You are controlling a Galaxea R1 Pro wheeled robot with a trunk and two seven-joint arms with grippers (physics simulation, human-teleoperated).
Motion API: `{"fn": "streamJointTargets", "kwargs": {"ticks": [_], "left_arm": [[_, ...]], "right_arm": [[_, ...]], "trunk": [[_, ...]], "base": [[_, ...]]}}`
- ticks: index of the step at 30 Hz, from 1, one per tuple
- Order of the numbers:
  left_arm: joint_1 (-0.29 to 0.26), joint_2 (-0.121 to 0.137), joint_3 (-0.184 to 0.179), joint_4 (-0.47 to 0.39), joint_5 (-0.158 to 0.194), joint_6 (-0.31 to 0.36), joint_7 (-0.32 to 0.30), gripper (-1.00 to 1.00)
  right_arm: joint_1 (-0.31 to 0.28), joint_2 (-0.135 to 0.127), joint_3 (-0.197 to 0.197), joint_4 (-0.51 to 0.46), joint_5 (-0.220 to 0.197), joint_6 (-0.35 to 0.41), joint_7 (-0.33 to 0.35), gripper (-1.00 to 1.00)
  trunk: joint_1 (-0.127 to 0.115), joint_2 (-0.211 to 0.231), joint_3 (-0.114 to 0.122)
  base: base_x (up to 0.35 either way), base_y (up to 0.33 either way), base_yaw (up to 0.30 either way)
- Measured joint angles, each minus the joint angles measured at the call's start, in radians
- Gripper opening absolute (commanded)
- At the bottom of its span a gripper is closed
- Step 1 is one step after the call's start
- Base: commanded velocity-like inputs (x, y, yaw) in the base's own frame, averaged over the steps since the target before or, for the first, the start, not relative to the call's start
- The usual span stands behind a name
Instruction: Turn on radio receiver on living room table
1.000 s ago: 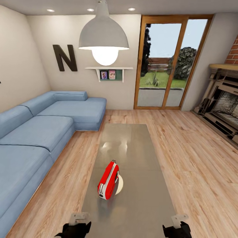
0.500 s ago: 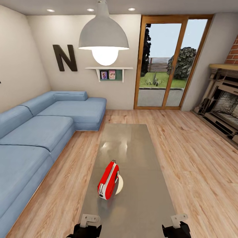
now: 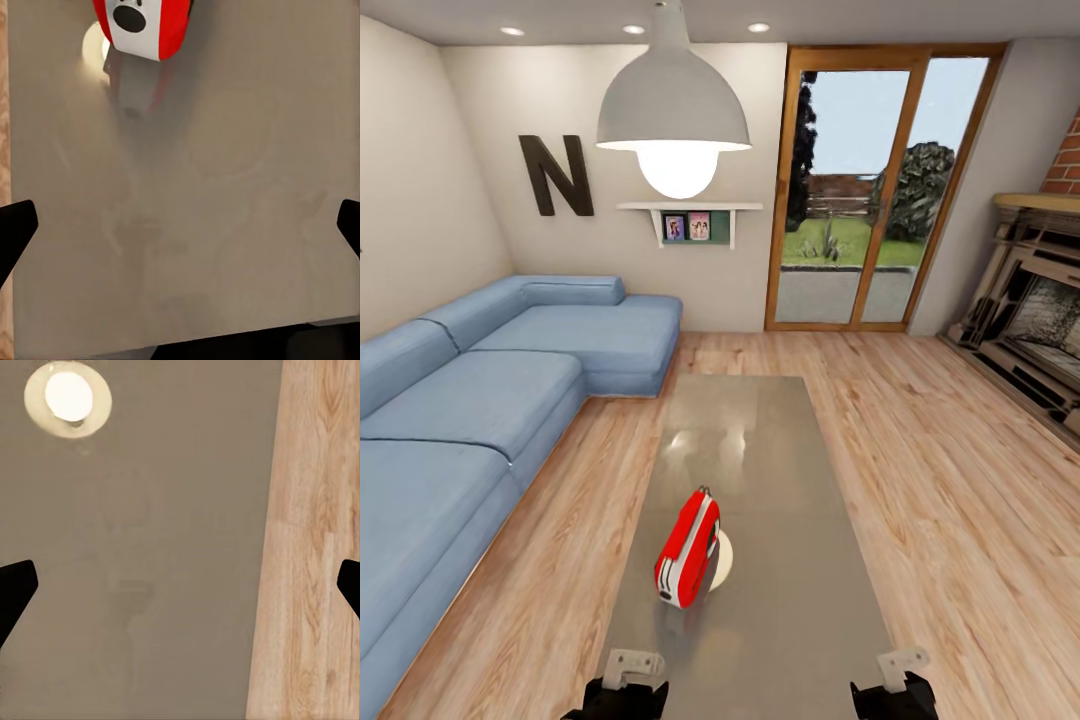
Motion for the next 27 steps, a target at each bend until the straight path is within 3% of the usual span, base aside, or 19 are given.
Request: {"fn": "streamJointTargets", "kwargs": {"ticks": [6,27], "left_arm": [[0.0,0.0,0.0,0.002,0.0,-0.006,-0.001,1.0],[0.0,0.001,0.001,0.008,0.001,-0.008,0.001,1.0]], "right_arm": [[0.0,0.0,0.003,0.0,0.007,-0.002,0.002,1.0],[0.0,0.0,-0.003,0.0,0.004,0.003,-0.015,1.0]], "trunk": [[0.0,0.0,0.0],[0.0,0.0,0.0]], "base": [[0.126,0.0,0.0],[0.003,0.0,0.0]]}}
